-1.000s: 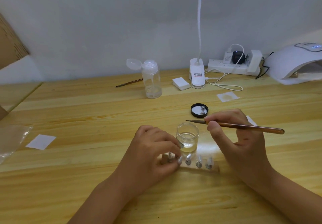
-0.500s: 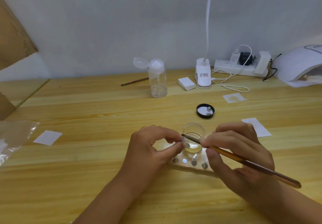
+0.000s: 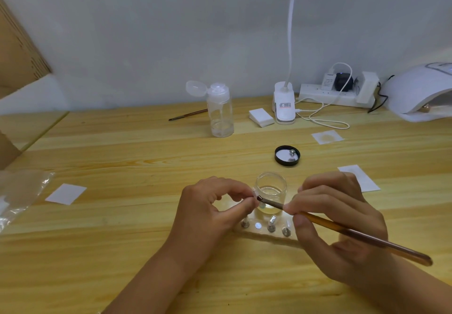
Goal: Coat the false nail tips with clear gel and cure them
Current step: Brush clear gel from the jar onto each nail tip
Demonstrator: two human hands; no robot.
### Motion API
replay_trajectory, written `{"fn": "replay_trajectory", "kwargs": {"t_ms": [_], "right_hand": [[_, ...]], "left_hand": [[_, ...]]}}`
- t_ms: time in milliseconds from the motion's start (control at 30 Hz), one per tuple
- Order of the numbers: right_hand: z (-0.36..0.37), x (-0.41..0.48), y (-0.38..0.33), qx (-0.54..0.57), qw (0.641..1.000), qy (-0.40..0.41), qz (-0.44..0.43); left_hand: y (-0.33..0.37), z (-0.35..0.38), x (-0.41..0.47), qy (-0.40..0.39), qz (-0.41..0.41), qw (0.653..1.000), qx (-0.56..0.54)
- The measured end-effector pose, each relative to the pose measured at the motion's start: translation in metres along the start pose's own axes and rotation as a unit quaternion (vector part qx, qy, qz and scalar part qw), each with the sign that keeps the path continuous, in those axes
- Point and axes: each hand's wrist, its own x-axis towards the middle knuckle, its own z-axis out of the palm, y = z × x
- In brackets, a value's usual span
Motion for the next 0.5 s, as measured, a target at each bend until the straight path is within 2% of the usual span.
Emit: {"fn": "replay_trajectory", "kwargs": {"t_ms": [133, 500], "right_hand": [[0.009, -0.002, -0.002, -0.013, 1.0, 0.021, -0.001], [0.004, -0.002, 0.005, 0.011, 1.0, 0.013, -0.012]], "left_hand": [[0.0, 0.001, 0.0, 0.004, -0.001, 1.0, -0.002], [-0.002, 0.001, 0.0, 0.004, 0.006, 1.0, -0.012]]}}
